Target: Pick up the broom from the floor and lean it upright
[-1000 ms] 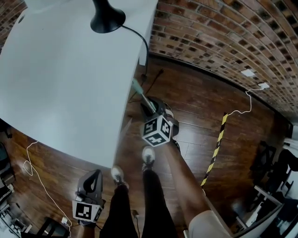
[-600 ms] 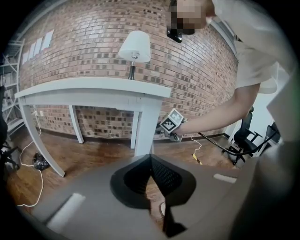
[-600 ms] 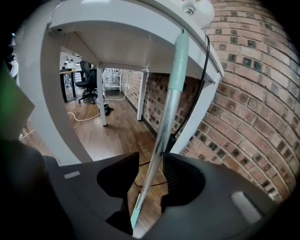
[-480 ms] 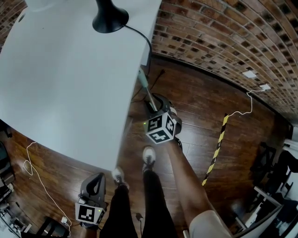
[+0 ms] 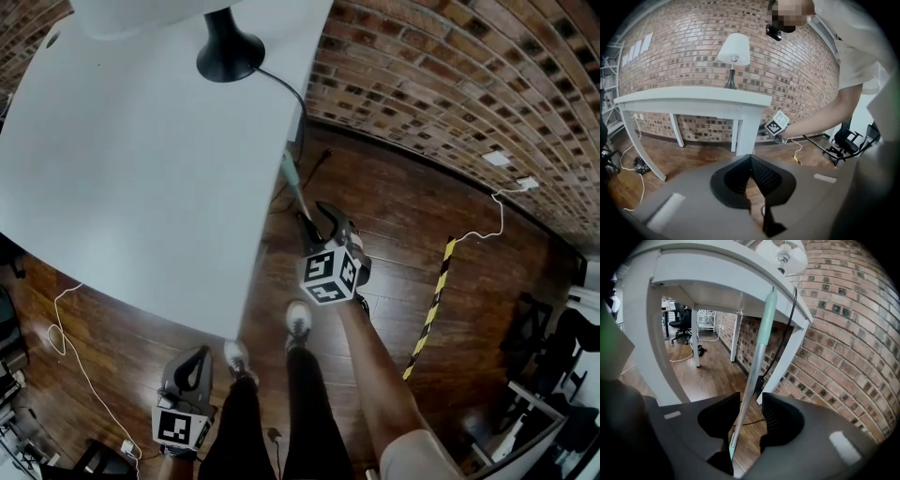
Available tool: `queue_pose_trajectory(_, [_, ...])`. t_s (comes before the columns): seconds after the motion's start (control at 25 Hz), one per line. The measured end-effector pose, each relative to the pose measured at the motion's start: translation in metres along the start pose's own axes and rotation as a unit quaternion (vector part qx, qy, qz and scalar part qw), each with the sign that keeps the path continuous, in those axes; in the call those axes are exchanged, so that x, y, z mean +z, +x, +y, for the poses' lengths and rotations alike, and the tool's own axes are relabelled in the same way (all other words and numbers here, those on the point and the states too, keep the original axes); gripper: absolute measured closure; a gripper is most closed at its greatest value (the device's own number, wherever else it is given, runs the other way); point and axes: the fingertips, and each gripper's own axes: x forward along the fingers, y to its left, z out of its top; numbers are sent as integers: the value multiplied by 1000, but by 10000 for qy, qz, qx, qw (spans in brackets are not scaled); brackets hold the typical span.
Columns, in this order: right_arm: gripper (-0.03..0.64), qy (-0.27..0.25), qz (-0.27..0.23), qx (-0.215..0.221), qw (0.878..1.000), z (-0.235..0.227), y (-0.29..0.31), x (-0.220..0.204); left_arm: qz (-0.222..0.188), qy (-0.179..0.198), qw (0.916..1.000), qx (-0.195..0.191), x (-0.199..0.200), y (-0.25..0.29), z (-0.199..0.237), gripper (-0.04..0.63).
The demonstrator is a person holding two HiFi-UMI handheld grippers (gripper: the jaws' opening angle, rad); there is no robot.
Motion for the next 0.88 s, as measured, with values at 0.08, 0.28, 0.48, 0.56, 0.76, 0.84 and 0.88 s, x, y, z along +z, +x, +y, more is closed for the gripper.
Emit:
queue_pose_trajectory(0.08, [471, -20, -41, -162, 9999, -6, -17, 4, -264, 79, 9996, -23, 20, -2, 4, 595])
queue_pose_trajectory(0.28, [517, 100, -223, -593, 9979, -19, -79, 28, -555, 369, 9978, 32, 70, -22, 18, 595])
queue_pose_trajectory(0.48, [581, 791, -557, -1108, 9891, -30, -158, 72, -988, 425, 9942, 44, 127, -54, 29, 595])
queue_pose_trajectory(0.56, [603, 1147, -805, -1322, 9813, -34, -196, 93, -1186, 538, 9915, 54, 153, -67, 33, 595])
queue_pose_trajectory(0.76, [603, 1725, -1341, -1725, 9605, -27, -307, 141, -1750, 751, 9817, -70, 217, -116, 35, 595])
queue_pose_trajectory(0.84, [603, 1889, -1646, -1820, 9508, -22, -352, 160, -1953, 911, 9764, -124, 237, -138, 34, 595])
queue_pose_trajectory(0.88, [603, 1927, -1777, -1829, 9475, -17, -370, 168, -2054, 959, 9738, -163, 245, -147, 33, 595])
